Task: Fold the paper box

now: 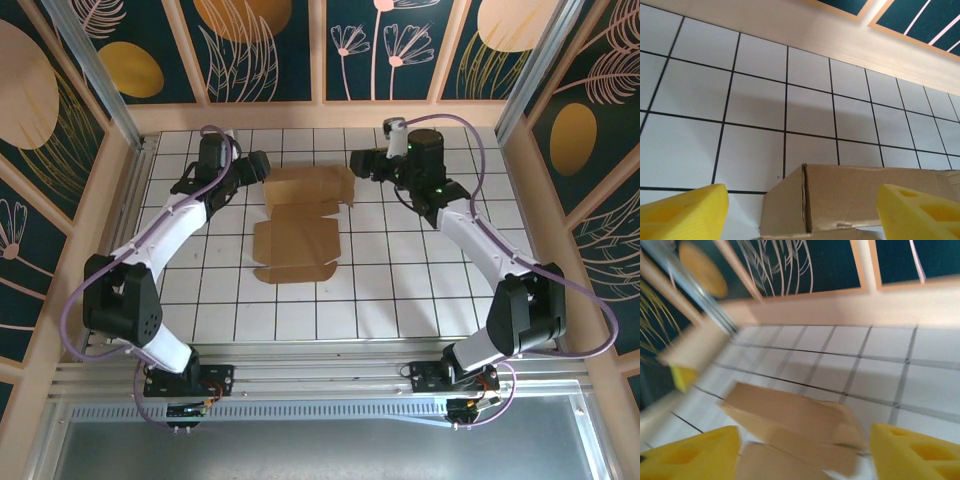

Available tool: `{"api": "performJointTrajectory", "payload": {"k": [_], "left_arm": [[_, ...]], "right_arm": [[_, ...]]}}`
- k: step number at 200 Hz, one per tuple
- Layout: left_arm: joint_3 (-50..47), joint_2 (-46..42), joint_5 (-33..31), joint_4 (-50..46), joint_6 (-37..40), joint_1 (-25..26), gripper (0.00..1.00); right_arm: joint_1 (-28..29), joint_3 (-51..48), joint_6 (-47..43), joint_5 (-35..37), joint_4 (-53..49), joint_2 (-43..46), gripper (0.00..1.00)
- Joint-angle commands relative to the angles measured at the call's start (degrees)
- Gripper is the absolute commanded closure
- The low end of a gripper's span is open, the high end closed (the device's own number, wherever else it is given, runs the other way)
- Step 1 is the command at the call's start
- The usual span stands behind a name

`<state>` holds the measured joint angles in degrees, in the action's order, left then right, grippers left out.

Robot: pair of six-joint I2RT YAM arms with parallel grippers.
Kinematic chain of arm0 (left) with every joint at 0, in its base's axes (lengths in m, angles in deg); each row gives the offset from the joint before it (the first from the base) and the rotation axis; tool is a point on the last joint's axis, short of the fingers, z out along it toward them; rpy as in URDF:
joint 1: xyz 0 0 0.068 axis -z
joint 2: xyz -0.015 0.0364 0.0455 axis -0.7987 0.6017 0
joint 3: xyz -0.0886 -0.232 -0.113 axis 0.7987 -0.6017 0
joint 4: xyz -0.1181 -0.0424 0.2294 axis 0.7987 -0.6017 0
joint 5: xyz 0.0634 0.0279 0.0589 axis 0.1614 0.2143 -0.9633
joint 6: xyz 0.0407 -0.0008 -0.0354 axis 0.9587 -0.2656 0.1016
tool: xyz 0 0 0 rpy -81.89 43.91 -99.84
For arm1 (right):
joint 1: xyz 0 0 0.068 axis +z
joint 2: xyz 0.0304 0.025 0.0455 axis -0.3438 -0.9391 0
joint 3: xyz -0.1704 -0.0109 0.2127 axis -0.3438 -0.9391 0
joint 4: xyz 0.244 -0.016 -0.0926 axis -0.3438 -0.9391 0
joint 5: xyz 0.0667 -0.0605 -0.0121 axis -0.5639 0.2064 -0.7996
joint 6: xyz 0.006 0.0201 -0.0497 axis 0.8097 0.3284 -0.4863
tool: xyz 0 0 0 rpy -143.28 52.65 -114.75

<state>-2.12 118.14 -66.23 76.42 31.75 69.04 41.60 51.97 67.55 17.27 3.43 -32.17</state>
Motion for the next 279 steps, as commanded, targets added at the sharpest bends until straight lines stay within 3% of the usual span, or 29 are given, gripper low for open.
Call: {"api": "performJointTrajectory", "payload": {"k": [1,28,59,86,98,137,166,208,245,279], "left_arm": [[2.9,3.4,7.6,-2.0,1.8,-0.4,0.23],[3.6,5.0,7.0,-2.5,1.7,-0.6,0.23],[4.2,8.4,8.2,-2.3,0.6,-0.8,0.24],[3.0,9.8,13.0,1.0,0.0,-0.8,0.26],[2.8,10.3,13.6,1.5,-0.4,-0.8,0.29],[1.3,10.9,15.4,2.6,-1.8,-0.8,0.36],[-0.4,10.6,16.1,4.0,-2.8,-0.8,0.37],[-1.0,10.7,18.4,5.4,-3.7,-0.8,0.38],[-0.5,10.9,19.5,5.8,-4.4,-0.8,0.38],[-0.6,10.5,18.8,5.4,-4.1,-0.9,0.38]], "right_arm": [[3.0,4.6,25.9,-1.5,-5.5,-5.5,0.04],[6.6,15.4,24.0,7.4,-17.1,-13.8,0.01],[7.3,27.0,22.6,11.2,-28.4,-23.7,0.02],[8.5,34.9,20.3,13.0,-33.5,-30.6,0.09],[8.6,36.3,20.1,11.2,-33.0,-32.4,0.18],[8.8,37.6,21.5,7.6,-30.8,-35.4,0.27],[9.1,36.5,21.7,5.6,-28.3,-36.0,0.4],[9.4,35.3,22.2,4.6,-26.5,-36.8,0.5],[9.5,29.5,28.0,-1.2,-17.4,-35.8,0.62],[9.4,26.1,30.5,-1.9,-12.3,-34.6,0.69]]}}
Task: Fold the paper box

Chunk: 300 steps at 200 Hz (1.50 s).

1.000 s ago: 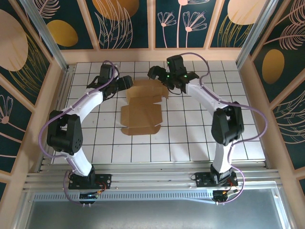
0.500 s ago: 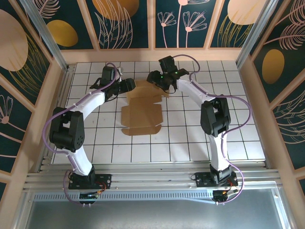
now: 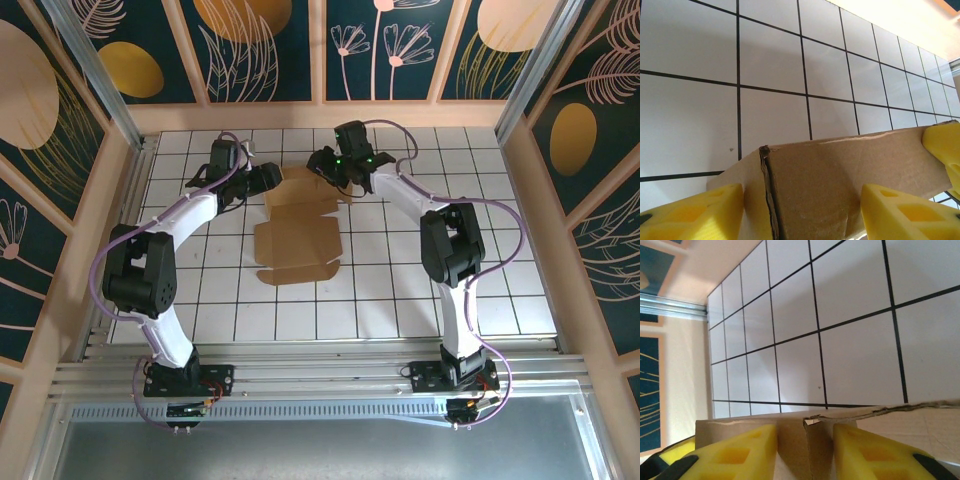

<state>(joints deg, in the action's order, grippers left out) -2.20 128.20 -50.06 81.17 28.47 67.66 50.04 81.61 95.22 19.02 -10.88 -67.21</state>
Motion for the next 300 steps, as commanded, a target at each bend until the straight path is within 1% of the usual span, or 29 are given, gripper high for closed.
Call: {"api": "performJointTrajectory", "payload": {"k": [1,11,25,31,40,59,65,77,86,99,110,122,134,158,178,195,215,218,237,260,283,300], "left_arm": [[-0.5,0.5,2.6,0.7,-0.8,0.5,0.38],[-0.4,0.3,2.3,0.4,-0.6,0.5,0.37],[-0.5,0.2,2.1,0.2,-0.3,0.5,0.38],[-0.5,0.0,2.0,0.2,-0.4,0.5,0.38],[-0.5,-0.1,1.8,0.1,-0.2,0.5,0.38],[-0.5,-0.4,1.1,-0.1,0.4,0.5,0.38],[-0.5,-0.5,0.9,-0.3,0.6,0.5,0.37],[-0.6,-0.6,0.1,-0.6,0.8,0.5,0.37],[-0.7,-0.6,-0.1,-0.6,0.9,0.5,0.37],[-1.0,-0.6,-0.5,-0.8,1.4,0.5,0.37],[-1.2,-0.8,-0.8,-0.8,1.8,0.5,0.37],[-1.6,-1.0,-1.1,-0.5,2.1,0.5,0.37],[-1.9,-1.1,-1.2,-0.3,2.5,0.5,0.37],[-1.7,-1.0,-1.1,-0.5,2.5,0.5,0.37],[-1.3,-1.1,-0.8,-0.7,2.4,0.5,0.38],[-1.1,-1.5,-0.8,-0.9,2.5,0.5,0.38],[-1.3,-2.0,-1.3,-1.1,2.8,0.5,0.37],[-1.3,-2.1,-1.5,-1.1,2.9,0.5,0.37],[-1.2,-1.9,-1.8,-1.3,3.1,0.5,0.38],[-0.9,-1.3,-1.1,-1.6,3.1,0.5,0.38],[-0.8,-1.5,-1.0,-1.8,3.6,0.5,0.38],[-0.9,-1.8,-0.9,-1.6,3.8,0.5,0.38]], "right_arm": [[1.0,-3.6,2.8,-3.7,2.1,0.5,0.7],[0.9,-4.6,3.2,-3.6,3.1,0.8,0.74],[0.8,-5.4,3.7,-3.8,3.6,1.1,0.75],[0.7,-5.5,3.7,-3.8,3.6,1.2,0.75],[0.7,-5.7,3.5,-3.5,3.5,1.6,0.71],[0.7,-4.6,1.8,-2.4,1.3,2.2,0.7],[0.7,-4.2,1.0,-2.2,0.7,2.7,0.67],[0.7,-3.4,-1.1,-1.8,-0.5,4.0,0.55],[0.7,-2.9,-3.1,-2.0,-1.4,5.3,0.5],[0.4,-2.4,-6.3,-2.8,-3.0,7.7,0.44],[0.2,-3.4,-7.9,-2.0,-3.8,10.3,0.42],[-0.1,-6.4,-8.4,0.6,-3.7,14.0,0.41],[-0.8,-11.7,-8.0,3.3,-2.1,18.3,0.39],[-1.4,-26.9,-4.5,5.7,6.4,26.9,0.38],[-1.2,-36.9,-1.4,7.2,12.2,29.6,0.4],[-0.4,-41.8,0.6,6.7,16.8,28.0,0.42],[1.1,-42.4,1.1,8.8,20.4,23.4,0.44],[2.2,-42.4,1.1,9.5,20.9,22.6,0.44],[3.4,-40.5,0.5,12.6,24.0,16.9,0.45],[3.3,-34.8,-1.9,16.1,23.0,10.6,0.45],[3.1,-32.1,-2.8,18.2,23.4,7.4,0.44],[2.9,-32.2,-2.9,18.4,26.1,6.2,0.45]]}}
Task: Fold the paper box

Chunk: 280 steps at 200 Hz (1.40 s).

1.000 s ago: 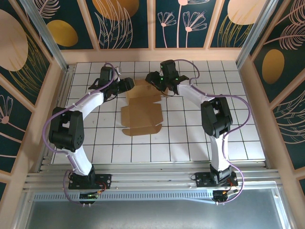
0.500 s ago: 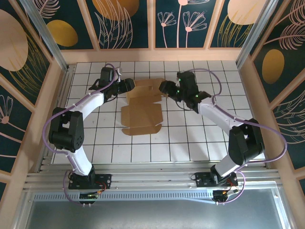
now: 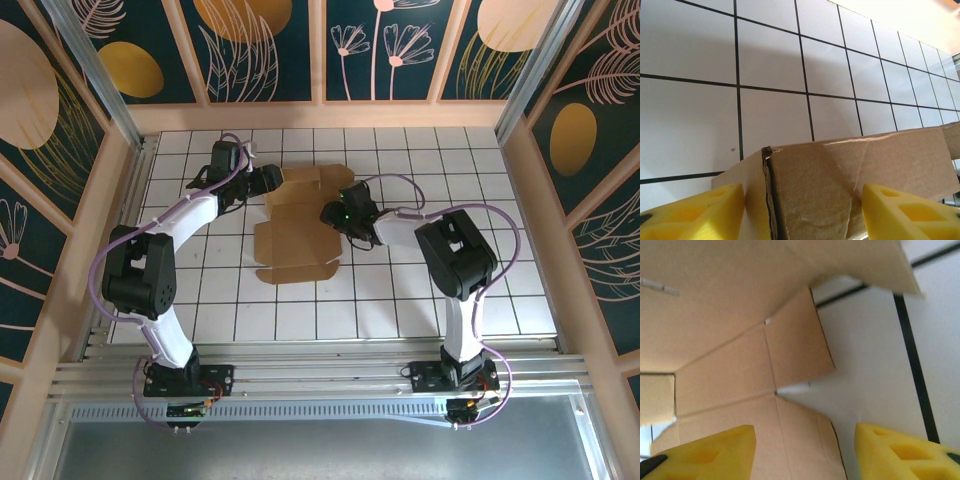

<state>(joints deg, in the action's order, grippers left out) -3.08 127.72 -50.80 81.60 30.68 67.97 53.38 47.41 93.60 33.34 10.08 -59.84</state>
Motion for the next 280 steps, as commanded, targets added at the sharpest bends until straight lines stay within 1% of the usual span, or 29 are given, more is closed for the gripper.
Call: {"api": "performJointTrajectory", "payload": {"k": [1,26,50,56,71,81,91,106,118,132,155,166,183,198,213,232,244,257,266,280], "left_arm": [[-0.1,-1.2,-0.2,-2.1,1.6,0.2,0.38],[-0.1,-1.3,0.1,-1.9,1.6,0.2,0.38],[0.2,-1.1,0.5,-2.1,1.7,0.2,0.38],[0.2,-1.1,0.5,-2.1,1.7,0.2,0.38],[0.2,-1.3,0.5,-2.0,1.7,0.2,0.38],[0.3,-1.3,0.5,-2.0,1.7,0.2,0.38],[0.3,-1.5,0.5,-1.9,1.7,0.2,0.38],[0.4,-1.4,0.5,-1.8,1.6,0.2,0.38],[0.5,-1.3,0.6,-1.8,1.5,0.2,0.38],[0.5,-1.3,0.8,-1.9,1.5,0.2,0.38],[0.5,-1.6,0.5,-1.8,1.6,0.2,0.38],[0.5,-1.6,0.5,-1.8,1.5,0.2,0.38],[0.6,-1.5,0.8,-1.8,1.4,0.2,0.38],[0.7,-1.5,0.6,-1.9,1.5,0.2,0.38],[0.7,-1.3,0.5,-2.0,1.6,0.2,0.38],[0.6,-1.3,0.8,-1.9,1.5,0.2,0.38],[0.5,-1.4,1.1,-1.6,1.4,0.2,0.38],[0.4,-1.4,1.2,-1.6,1.5,0.2,0.38],[0.4,-1.4,1.3,-1.6,1.4,0.2,0.38],[0.4,-1.3,1.7,-1.5,1.4,0.2,0.38]], "right_arm": [[-0.4,2.0,-1.3,4.1,5.3,-1.3,0.45],[-0.6,2.0,-2.6,3.7,9.0,-3.2,0.44],[-0.8,2.9,-3.2,3.7,9.3,-5.1,0.45],[-0.8,3.0,-3.4,2.1,9.5,-5.4,0.45],[-0.8,2.8,-3.4,2.0,9.9,-5.8,0.45],[-0.8,2.8,-3.2,2.1,9.3,-5.8,0.43],[-0.7,2.6,-2.7,3.2,8.2,-5.4,0.39],[-0.6,2.2,-1.6,7.8,6.1,-4.6,0.32],[-0.6,2.9,-0.9,11.9,3.1,-4.4,0.3],[-0.7,3.9,-0.9,14.8,0.1,-4.7,0.28],[-0.7,4.6,-1.4,15.9,-0.2,-5.4,0.26],[-0.8,4.5,-1.6,14.2,1.3,-6.0,0.26],[-1.1,4.5,-1.3,7.6,4.8,-7.2,0.31],[-1.1,3.7,-0.6,0.2,9.8,-8.0,0.35],[-1.0,2.2,1.3,-4.1,14.5,-8.0,0.38],[-1.0,-0.1,2.7,-5.0,18.7,-7.0,0.41],[-0.9,-1.1,2.1,-4.3,20.3,-6.0,0.46],[-0.7,-1.6,0.3,-4.0,21.5,-5.2,0.54],[-0.2,-1.6,-1.8,-2.6,21.5,-4.7,0.59],[0.4,-1.3,-5.2,-1.1,21.1,-4.3,0.61]]}}
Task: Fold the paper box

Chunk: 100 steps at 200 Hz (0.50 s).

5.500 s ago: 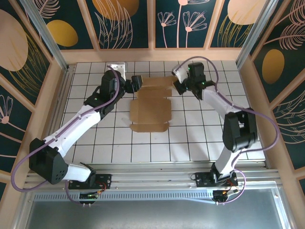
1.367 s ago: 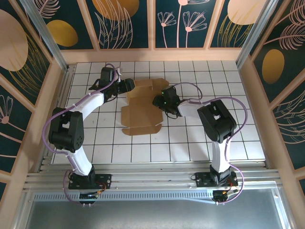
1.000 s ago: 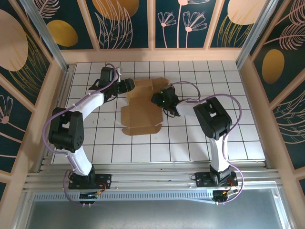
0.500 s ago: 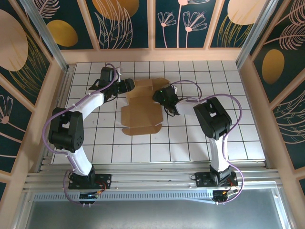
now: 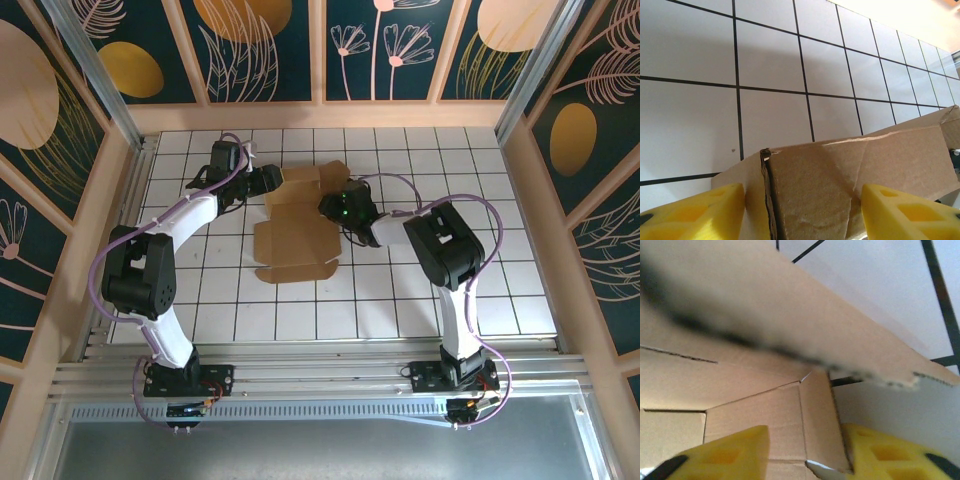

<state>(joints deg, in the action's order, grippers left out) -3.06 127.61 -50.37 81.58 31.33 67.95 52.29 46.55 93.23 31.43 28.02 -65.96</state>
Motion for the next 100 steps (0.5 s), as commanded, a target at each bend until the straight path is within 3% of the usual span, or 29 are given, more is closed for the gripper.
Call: {"api": "performJointTrajectory", "payload": {"k": [1,100], "left_arm": [[0.4,-1.1,1.3,-1.5,0.7,0.3,0.38],[0.3,-1.1,1.9,-1.7,0.3,0.2,0.38]], "right_arm": [[1.5,-0.4,-4.9,0.9,3.1,1.9,0.61],[6.2,5.4,-25.6,9.9,0.0,0.1,0.63]]}}
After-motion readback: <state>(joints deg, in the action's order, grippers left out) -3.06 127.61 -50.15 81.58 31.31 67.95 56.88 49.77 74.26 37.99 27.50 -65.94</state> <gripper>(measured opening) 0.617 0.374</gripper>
